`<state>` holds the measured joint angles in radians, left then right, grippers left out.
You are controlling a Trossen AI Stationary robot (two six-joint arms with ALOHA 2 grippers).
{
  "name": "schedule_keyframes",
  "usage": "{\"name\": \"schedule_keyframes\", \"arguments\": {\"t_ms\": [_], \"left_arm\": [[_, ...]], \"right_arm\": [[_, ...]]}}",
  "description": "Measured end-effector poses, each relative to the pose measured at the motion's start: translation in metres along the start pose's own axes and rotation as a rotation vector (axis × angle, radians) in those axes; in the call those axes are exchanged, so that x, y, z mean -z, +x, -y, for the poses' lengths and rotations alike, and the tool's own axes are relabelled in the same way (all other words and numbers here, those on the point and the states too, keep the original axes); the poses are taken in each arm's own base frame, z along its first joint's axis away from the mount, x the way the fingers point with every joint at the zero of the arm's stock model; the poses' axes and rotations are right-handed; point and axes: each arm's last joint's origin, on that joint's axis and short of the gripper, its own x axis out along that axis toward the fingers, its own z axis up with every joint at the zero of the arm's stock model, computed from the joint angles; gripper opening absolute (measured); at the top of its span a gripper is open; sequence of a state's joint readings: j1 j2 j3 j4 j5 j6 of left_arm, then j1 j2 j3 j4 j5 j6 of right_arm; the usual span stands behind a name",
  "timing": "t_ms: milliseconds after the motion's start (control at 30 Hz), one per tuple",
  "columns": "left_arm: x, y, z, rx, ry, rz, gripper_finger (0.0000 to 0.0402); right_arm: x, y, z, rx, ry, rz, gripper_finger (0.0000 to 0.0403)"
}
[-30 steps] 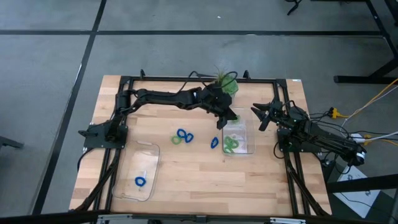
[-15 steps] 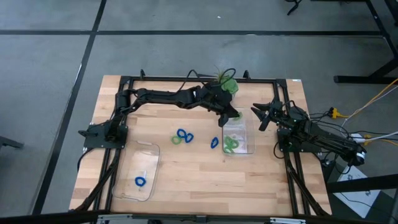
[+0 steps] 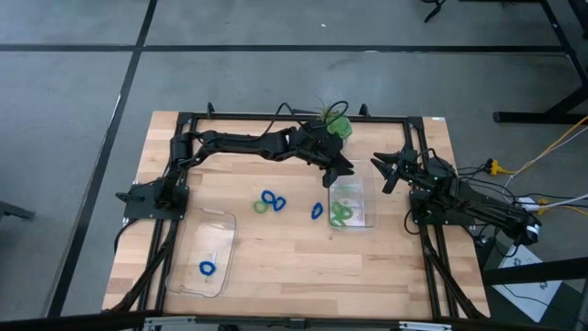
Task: Sort spring keychains
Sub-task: Put the green spring keychain into the top transparent bin, then put the blue spring keychain into the bottom transparent bin
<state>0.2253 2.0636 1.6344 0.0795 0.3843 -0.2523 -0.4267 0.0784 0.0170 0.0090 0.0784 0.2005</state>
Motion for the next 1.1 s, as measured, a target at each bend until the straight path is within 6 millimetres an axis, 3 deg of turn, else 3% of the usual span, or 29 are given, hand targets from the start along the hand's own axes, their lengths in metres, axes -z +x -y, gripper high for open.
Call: {"name": "schedule_keyframes", "arguments": {"t_ms": [200, 400, 767, 1100], "left_arm": [[-0.001, -0.001, 0.0, 0.001, -0.058, -0.002, 0.0157], [-0.014, -0.013, 0.006, 0.02, -0.041, 0.033, 0.0153], [-0.04, -0.06, 0.008, -0.064, 0.066, -0.008, 0.012], [-0.04, -0.1, -0.009, -0.174, 0.042, -0.18, 0.0102]], "right_arm": [[0.0, 0.0, 0.0, 0.0, 0.0, 0.0, 0.0126], [0.0, 0.0, 0.0, 0.0, 0.0, 0.0, 0.0126], [0.0, 0.0, 0.0, 0.0, 0.0, 0.001, 0.0126], [0.0, 0.0, 0.0, 0.0, 0.0, 0.0, 0.0126]]}}
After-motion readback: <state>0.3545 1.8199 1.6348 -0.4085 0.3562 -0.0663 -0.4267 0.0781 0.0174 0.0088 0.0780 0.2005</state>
